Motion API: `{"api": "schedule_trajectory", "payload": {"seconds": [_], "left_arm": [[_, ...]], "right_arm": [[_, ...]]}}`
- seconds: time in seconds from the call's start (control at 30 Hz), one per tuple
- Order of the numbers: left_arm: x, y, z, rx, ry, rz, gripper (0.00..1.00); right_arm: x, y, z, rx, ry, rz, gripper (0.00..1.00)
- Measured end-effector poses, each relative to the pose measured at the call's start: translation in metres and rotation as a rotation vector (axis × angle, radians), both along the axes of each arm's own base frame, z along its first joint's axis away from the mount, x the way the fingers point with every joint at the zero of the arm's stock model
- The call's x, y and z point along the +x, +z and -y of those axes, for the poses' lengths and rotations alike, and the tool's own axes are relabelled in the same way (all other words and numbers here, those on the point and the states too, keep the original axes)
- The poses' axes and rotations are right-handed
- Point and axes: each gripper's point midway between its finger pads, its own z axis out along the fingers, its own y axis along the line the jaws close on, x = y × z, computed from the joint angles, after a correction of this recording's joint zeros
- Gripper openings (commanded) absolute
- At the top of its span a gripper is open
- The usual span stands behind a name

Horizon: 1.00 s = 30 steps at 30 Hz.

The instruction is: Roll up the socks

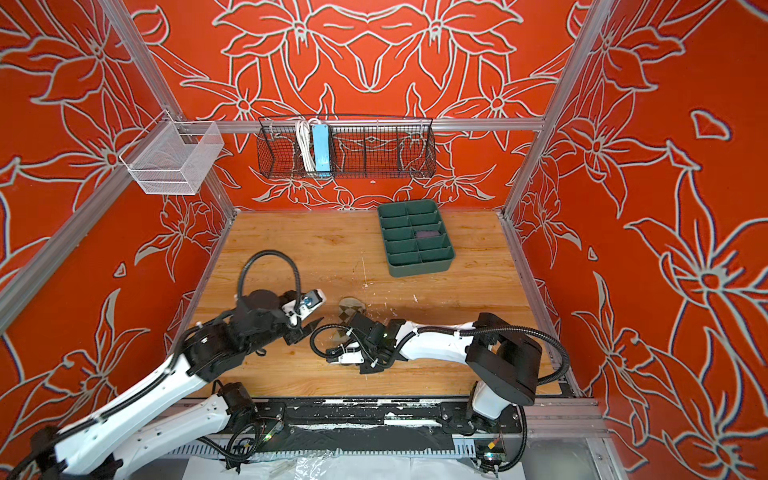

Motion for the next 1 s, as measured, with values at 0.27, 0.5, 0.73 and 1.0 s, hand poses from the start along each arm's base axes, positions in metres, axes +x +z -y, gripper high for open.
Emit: {"api": "schedule_trajectory", "payload": {"seconds": [0.27, 0.5, 0.73, 1.0], "left_arm": [[-0.044, 0.028, -0.013, -0.034, -0.137, 0.084, 0.77], [-0.059, -0.041, 0.016, 0.168, -0.304, -0.114, 0.78], [-0.095, -0.143, 0.04, 0.54, -0.511, -0.167, 0.77], [-0.077, -0.19, 0.049, 0.719, -0.469, -0.172, 0.69]], "right_arm": [[0.002, 0.003, -0.001, 0.019, -0.038, -0.256, 0.14], [0.022, 0.001, -0.014, -0.012, -0.1, -0.601, 0.12], [0.025, -0.003, -0.017, -0.055, -0.151, -0.786, 0.12], [0.024, -0.002, -0.017, -0.041, -0.152, -0.808, 0.13]]}}
